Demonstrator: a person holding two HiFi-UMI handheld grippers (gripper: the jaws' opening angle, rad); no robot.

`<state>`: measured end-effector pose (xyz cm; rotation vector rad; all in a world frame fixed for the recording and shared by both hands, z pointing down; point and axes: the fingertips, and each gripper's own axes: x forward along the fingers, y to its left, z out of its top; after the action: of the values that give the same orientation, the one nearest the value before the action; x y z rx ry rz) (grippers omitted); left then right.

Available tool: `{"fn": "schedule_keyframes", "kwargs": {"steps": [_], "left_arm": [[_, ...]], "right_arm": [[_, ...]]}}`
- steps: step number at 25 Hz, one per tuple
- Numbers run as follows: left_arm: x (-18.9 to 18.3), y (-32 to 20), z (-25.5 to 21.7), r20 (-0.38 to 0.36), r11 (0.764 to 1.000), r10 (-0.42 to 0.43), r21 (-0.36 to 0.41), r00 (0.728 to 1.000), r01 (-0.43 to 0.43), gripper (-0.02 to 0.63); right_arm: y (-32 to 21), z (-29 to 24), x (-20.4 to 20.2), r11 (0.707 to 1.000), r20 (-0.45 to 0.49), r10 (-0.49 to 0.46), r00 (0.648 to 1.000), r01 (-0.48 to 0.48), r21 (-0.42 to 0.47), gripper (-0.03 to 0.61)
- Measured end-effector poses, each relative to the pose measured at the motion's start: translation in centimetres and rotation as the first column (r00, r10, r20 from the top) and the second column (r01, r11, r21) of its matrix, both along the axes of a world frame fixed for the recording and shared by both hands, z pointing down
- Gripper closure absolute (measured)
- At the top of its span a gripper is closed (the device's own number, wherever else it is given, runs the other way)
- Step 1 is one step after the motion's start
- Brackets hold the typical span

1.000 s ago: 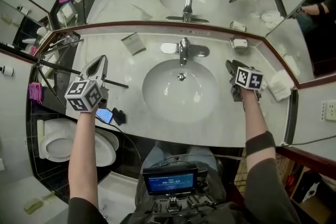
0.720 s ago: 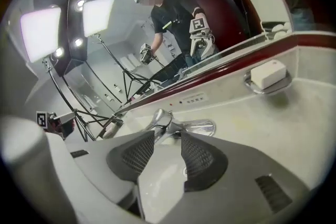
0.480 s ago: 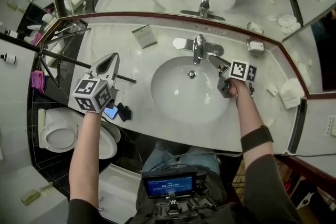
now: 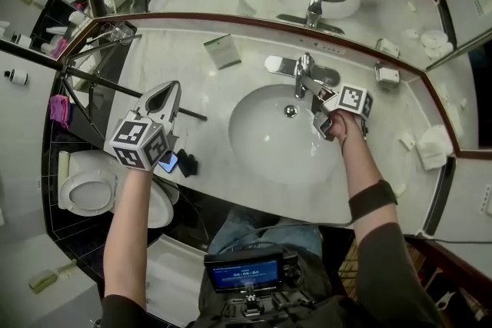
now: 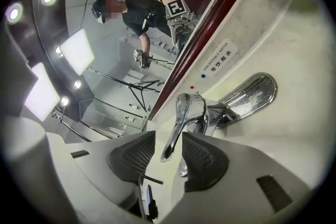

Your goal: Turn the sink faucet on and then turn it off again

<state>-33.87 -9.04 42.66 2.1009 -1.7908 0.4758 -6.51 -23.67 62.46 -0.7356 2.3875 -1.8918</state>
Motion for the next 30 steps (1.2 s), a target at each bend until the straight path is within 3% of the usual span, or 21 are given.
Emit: {"fn": "schedule_keyframes", "kwargs": {"steps": [4,18,25,30], "left_arm": [[-0.2,0.0,0.3,-0.004,1.000,-0.005,-0.005,1.000,0.005,0.614],[-0.1,-0.2,1.1,-0.011,1.000,-0.003,-0.019,1.000,0.003,0.614],[0.5,-0.5,1.4,-0.013,1.000,0.009,-0.017,1.000,-0.009,0.614],[0.4,-0.2,1.4,-0.012,1.000,0.006,-0.020,1.000,-0.007,0.614]], "right_arm": [[-0.4,0.7,-0.6,0.997,0.007,0.041,0.999,-0.040,-0.068,0.482],[-0.7,0.0,-0.8,0.979,0.066,0.132,0.989,-0.119,-0.167,0.491],[-0.8,0.1,-0.7,0.958,0.012,0.172,0.985,-0.165,-0.235,0.500],[-0.8,0.4,-0.1,0.944,-0.080,0.169,0.982,-0.184,-0.273,0.509]]}}
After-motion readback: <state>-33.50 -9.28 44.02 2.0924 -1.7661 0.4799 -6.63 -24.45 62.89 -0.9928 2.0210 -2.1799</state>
